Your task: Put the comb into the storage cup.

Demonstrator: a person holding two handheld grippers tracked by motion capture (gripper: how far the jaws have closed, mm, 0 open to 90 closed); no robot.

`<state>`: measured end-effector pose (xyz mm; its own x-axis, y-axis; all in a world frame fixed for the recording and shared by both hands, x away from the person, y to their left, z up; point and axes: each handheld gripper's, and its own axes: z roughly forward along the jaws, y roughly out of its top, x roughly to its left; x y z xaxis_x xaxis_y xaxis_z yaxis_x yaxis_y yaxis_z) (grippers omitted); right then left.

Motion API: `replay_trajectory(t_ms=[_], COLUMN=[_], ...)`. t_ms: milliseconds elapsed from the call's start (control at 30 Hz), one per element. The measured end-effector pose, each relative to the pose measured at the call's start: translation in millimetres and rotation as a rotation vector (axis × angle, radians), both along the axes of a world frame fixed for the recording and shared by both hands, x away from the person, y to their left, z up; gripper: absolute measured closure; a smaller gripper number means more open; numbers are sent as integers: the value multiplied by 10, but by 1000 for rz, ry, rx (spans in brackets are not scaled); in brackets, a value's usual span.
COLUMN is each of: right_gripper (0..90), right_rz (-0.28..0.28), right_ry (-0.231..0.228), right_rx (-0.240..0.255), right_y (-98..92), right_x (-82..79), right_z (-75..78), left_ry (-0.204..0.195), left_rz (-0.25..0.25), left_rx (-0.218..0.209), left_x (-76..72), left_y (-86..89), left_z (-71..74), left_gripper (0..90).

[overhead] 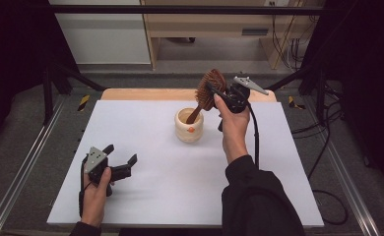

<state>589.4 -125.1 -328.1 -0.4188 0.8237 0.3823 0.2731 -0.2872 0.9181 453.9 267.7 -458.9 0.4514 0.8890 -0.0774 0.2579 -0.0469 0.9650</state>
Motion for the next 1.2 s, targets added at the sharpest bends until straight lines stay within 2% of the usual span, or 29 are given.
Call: replay_trajectory(t_ms=[267,633,1200], right_gripper=[508,508,507], right_rz=[4,0,-1], right_ry=[7,29,41], right_rx=[-14,-2,-6], right_y=[36,25,34], right_x=[22,40,56], right_z=[-39,-136,-175], left_ry=[1,0,-6], left_rz=[-2,-3,-4], left_rx=[0,1,2], left_x=[1,1,-2], left_y=[4,4,2], left_z=[0,1,5], left_gripper=[21,21,21])
